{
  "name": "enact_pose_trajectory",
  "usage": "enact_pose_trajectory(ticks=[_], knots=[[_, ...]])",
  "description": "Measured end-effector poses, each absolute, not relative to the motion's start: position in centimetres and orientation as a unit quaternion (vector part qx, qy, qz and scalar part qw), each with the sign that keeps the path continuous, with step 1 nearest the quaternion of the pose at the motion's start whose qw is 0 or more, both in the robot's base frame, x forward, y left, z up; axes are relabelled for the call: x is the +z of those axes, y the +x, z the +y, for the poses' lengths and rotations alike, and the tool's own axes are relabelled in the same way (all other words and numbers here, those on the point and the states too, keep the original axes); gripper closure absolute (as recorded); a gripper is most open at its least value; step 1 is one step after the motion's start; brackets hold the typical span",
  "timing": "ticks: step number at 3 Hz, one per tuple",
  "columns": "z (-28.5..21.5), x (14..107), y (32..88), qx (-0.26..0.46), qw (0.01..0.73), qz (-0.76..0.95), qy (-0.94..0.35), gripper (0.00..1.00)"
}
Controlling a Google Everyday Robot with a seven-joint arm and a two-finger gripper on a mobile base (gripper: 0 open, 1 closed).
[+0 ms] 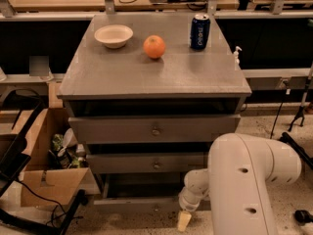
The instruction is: Open bottom drawer
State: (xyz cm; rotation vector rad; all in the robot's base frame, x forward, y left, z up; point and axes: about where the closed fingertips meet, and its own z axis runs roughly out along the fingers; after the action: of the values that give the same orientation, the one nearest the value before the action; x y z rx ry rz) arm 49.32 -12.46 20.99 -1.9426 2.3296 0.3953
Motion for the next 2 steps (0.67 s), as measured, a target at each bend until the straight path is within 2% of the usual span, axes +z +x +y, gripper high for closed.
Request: enact_pose_trajectory(ticks=[2], knots=[[-12.4,19.6,48.8,0.114,0.051,0.760,-0.638,0.00]])
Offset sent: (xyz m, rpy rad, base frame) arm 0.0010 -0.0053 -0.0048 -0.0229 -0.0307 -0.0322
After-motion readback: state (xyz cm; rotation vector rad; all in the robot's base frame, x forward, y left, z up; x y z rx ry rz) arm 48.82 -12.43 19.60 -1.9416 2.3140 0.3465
